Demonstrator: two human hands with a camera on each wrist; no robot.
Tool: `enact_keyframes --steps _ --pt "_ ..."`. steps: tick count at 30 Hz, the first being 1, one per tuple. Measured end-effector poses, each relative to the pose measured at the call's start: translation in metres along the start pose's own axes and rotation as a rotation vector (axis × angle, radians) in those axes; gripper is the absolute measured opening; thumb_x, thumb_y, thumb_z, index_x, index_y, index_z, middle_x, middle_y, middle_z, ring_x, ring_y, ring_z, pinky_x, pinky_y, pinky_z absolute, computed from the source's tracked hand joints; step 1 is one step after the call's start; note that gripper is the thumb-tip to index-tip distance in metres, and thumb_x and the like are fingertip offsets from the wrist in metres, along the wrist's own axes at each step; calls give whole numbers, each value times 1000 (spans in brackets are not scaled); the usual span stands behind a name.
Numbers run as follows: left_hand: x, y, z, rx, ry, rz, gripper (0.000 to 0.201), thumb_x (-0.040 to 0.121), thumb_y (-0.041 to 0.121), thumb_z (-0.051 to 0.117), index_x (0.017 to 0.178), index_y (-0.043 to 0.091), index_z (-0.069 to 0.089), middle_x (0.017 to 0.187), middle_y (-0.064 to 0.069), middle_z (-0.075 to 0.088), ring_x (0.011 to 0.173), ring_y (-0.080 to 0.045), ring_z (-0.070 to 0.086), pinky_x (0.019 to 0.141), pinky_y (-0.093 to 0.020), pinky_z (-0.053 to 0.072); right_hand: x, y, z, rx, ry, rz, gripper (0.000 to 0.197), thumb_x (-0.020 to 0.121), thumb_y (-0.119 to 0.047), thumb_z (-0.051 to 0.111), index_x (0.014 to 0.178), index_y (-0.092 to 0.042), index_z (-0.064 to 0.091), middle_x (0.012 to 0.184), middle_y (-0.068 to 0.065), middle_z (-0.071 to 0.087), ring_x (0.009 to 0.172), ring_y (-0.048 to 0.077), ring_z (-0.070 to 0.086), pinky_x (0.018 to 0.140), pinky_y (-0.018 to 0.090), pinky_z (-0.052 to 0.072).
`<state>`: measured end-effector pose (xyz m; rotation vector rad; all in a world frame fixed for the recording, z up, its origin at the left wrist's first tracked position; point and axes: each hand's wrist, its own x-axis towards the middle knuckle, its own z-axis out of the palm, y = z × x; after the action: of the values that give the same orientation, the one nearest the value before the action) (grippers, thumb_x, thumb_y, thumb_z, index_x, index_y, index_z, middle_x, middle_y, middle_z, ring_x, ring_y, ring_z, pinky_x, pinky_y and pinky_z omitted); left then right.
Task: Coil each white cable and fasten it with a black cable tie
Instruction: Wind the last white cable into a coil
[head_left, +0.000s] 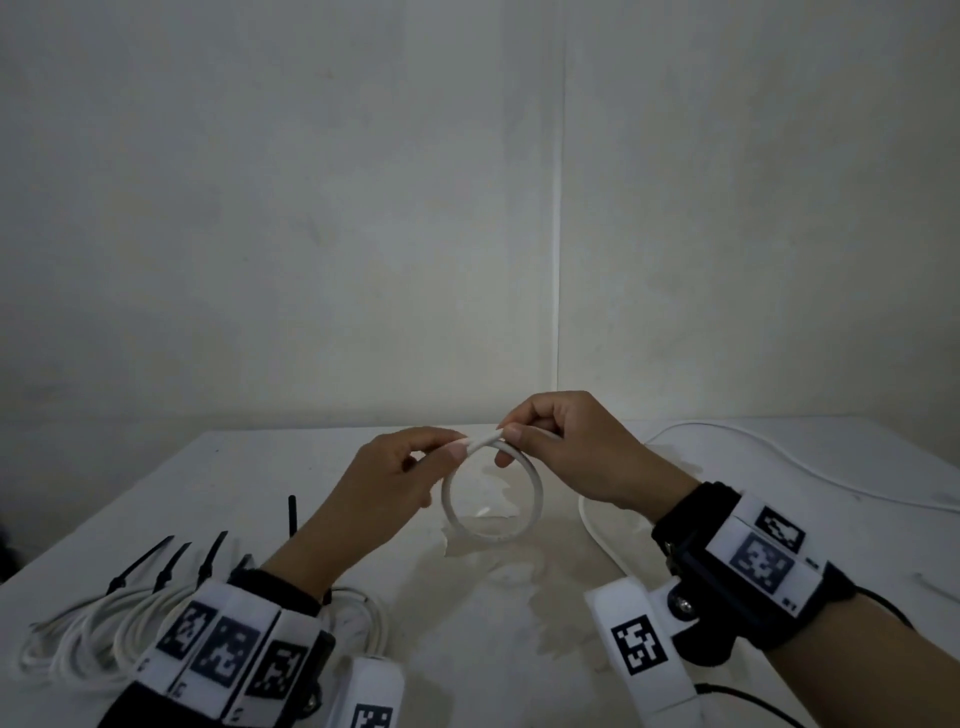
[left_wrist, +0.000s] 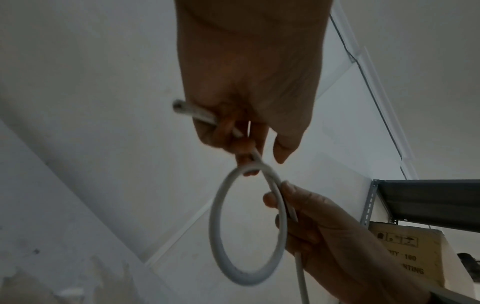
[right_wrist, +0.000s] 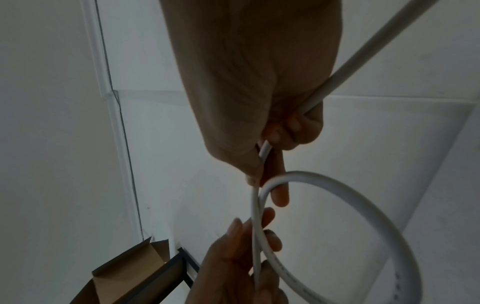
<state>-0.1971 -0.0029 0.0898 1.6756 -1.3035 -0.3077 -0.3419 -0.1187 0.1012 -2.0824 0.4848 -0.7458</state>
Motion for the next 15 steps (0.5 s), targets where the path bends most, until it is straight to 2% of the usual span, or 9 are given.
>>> enact_keyframes --steps 2,4,6,9,12,14,15 --pt "-1 -1 -4 -13 -46 -71 22 94 14 47 90 23 66 72 6 63 46 1 55 44 -10 39 -1 3 -1 -7 5 14 14 90 -15 57 77 -17 63 65 -11 69 66 3 61 65 18 45" --pt "-2 -1 -7 -85 -64 -138 26 95 7 42 89 15 66 75 -2 62 51 1 61 49 -12 48 -2 4 2 -13 -1 25 15 90 -14 57 76 -17 62 67 -9 69 57 -4 57 57 12 44" --pt "-4 -2 -10 -168 -74 -189 25 94 4 44 87 12 67 73 -5 66 57 -4 66 58 -16 55 -3 5 5 1 4 41 15 90 -13 56 76 -15 61 69 -5 70 49 1 55 50 15 44" --pt "-9 -2 -12 -358 -105 -283 15 89 3 54 87 5 68 67 -4 72 60 -10 69 58 -18 56 -5 7 4 11 18 71 15 90 -13 55 76 -14 61 73 -1 71 44 7 56 49 20 45" --pt "-14 -6 -6 -393 -125 -308 8 84 7 61 86 9 69 71 1 73 62 -4 67 57 -14 53 -6 6 4 39 24 85 15 91 -13 54 77 -13 60 75 2 72 41 6 55 44 16 40" --pt "-14 -10 -1 -344 -67 -294 5 82 11 65 83 15 68 74 6 70 59 2 61 58 -12 48 -7 6 5 57 40 80 15 91 -12 53 77 -12 60 74 3 71 41 6 54 43 13 39" --pt "-13 -11 1 -347 -49 -290 5 81 12 65 82 16 67 76 6 67 61 1 59 61 -14 47 -7 6 5 68 51 77 15 91 -12 53 77 -11 60 73 3 71 40 6 54 42 13 39"
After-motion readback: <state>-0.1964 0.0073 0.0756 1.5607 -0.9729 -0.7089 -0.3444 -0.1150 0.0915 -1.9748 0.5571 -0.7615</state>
